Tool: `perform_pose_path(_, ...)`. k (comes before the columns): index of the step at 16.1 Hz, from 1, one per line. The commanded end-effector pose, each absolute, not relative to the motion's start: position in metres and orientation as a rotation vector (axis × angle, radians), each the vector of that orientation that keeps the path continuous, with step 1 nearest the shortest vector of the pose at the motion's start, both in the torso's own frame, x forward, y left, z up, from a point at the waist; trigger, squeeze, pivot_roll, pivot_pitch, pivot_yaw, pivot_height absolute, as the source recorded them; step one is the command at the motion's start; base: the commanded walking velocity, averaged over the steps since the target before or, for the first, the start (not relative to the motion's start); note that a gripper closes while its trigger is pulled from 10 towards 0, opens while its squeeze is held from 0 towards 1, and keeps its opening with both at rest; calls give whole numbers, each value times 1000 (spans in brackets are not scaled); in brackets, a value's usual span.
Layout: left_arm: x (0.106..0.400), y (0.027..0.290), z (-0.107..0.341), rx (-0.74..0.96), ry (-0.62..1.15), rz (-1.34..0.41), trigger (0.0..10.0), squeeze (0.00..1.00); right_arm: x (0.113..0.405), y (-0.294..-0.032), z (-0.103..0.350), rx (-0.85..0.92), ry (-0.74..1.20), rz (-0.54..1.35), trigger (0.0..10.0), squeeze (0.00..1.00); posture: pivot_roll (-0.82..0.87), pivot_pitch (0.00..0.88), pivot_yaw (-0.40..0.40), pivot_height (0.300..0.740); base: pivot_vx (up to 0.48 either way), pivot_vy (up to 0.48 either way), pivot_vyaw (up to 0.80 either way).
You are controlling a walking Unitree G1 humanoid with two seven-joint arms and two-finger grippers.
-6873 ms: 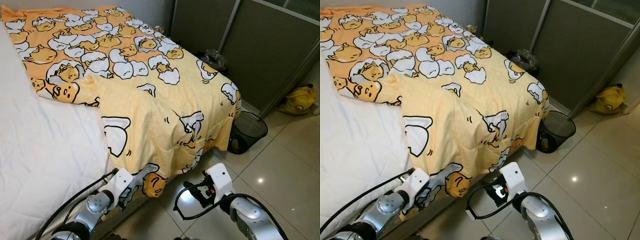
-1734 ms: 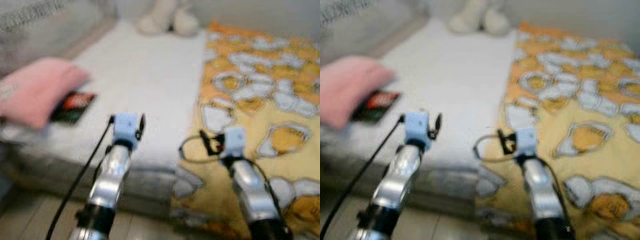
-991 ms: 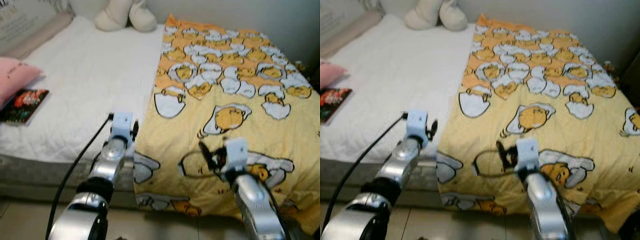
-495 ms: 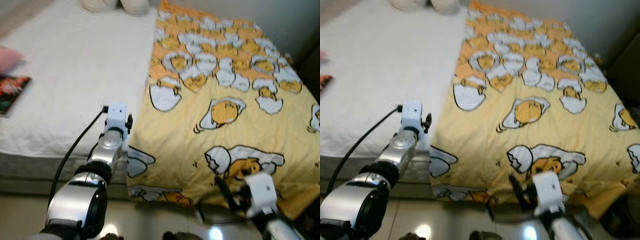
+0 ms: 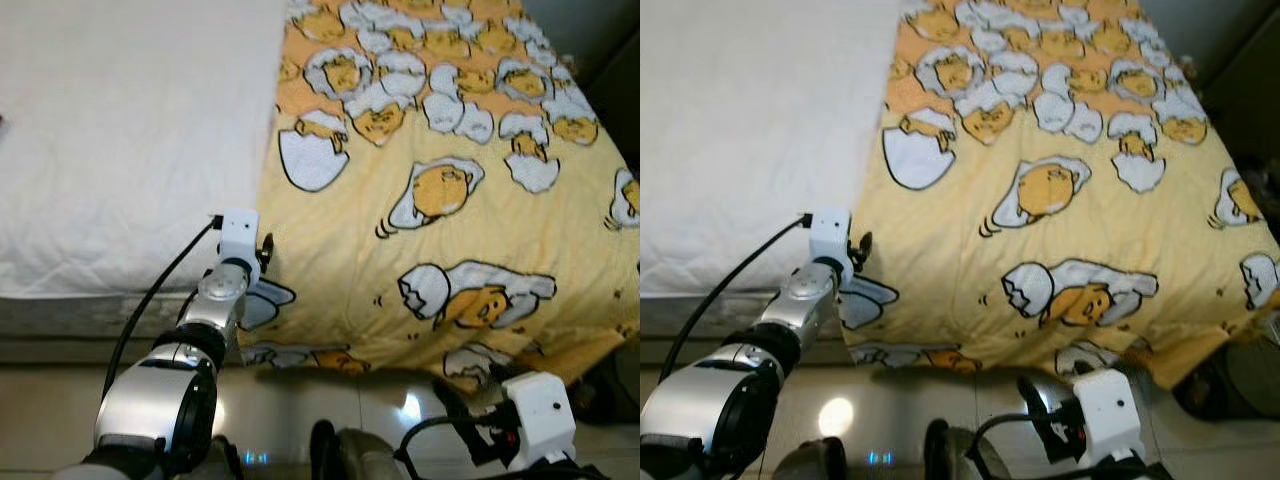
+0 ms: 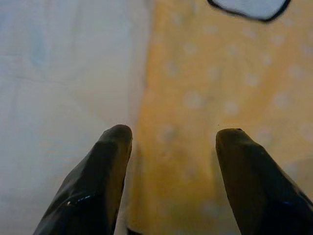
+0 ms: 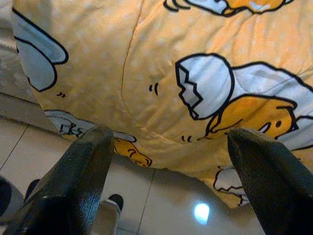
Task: Clean up the room
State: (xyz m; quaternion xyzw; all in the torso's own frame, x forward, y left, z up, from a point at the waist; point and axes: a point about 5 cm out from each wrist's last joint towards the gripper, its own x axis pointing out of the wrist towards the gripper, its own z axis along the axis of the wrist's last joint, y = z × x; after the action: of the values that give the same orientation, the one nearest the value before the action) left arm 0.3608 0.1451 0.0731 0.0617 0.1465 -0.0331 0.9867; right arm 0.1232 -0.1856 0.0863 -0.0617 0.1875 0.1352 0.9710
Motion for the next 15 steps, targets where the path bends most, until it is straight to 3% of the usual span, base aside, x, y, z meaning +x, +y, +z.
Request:
perform_pose_path(1,357,138,67,110,324,-98,10000,0,118,-188,87,-125,407,273,10000,0,-366,267,-157,740,0,0,0)
perform_pose_path(4,353,141,58,195,373,-80,10000,0,115,-189,87,-132,429,276,10000,0,-383,269,-163,740,0,0,0)
perform_pose_path(5,351,147,55,192,395,-41,2196,0,114,-191,88,-135,436,272,10000,0,-386,270,-162,740,0,0,0)
perform_pose_path(6,351,148,55,194,394,-35,0,0,113,-191,88,-135,439,271,10000,0,-389,269,-161,740,0,0,0)
perform_pose_path(11,351,149,55,196,387,-34,0,0,115,-190,86,-136,455,275,10000,0,-380,263,-158,740,0,0,0)
perform_pose_path(15,334,151,33,286,454,-96,0,0,120,-189,83,-133,458,279,10000,0,-359,257,-156,740,0,0,0)
